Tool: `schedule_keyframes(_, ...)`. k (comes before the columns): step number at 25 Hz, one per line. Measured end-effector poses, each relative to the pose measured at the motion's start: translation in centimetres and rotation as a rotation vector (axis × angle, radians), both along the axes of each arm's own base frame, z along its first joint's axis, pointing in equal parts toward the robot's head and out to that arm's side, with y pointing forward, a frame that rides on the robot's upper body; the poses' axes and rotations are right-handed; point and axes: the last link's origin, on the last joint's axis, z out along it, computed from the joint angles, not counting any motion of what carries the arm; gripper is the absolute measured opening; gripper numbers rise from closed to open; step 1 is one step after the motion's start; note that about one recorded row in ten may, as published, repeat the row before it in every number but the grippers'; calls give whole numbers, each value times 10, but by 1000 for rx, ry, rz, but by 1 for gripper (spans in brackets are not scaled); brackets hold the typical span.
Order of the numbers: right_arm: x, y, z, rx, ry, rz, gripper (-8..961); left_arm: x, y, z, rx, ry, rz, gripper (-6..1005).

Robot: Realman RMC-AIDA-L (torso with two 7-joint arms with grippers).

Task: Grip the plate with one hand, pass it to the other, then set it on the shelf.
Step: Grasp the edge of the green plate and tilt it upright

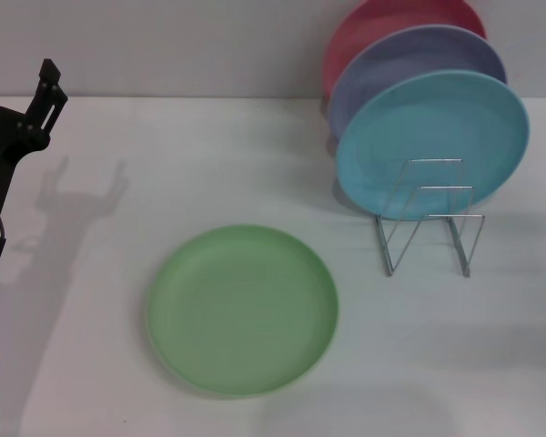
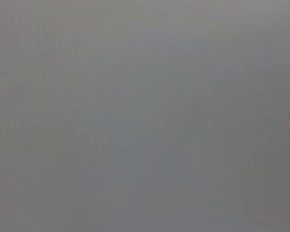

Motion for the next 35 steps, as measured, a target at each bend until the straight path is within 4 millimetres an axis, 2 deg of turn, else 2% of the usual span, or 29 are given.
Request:
schedule_keyframes(8, 0, 0, 0, 0, 0, 0, 681, 0, 0, 0, 11, 32, 4, 863)
schedule_keyframes(12, 0, 0, 0, 0, 0, 0, 681, -1, 2, -3, 42, 182, 26, 862)
schedule_keyframes(14, 0, 0, 0, 0, 0, 0, 681, -2, 6, -8, 50, 302, 58, 862)
schedule_keyframes(18, 0, -1, 0, 1, 0, -1, 681, -2, 12, -7, 57, 327, 91, 861)
schedule_keyframes(22, 1, -2, 0, 3, -1, 0, 681, 2, 30, 4, 77, 298, 185, 860)
schedule_keyframes(24, 1, -3, 0, 5, -1, 0, 681, 11, 48, 16, 51, 265, 259, 860)
schedule_keyframes(28, 1, -3, 0, 6, 0, 1, 681, 25, 63, 26, -33, 213, 306, 859)
schedule_keyframes(29, 1, -4, -1, 6, 1, 1, 681, 37, 68, 31, -97, 173, 312, 859)
schedule_keyframes(30, 1, -4, -1, 6, 1, 1, 681, 37, 68, 31, -97, 173, 312, 859)
schedule_keyframes(35, 1, -5, -1, 6, 1, -1, 681, 63, 72, 31, -307, 120, 329, 858)
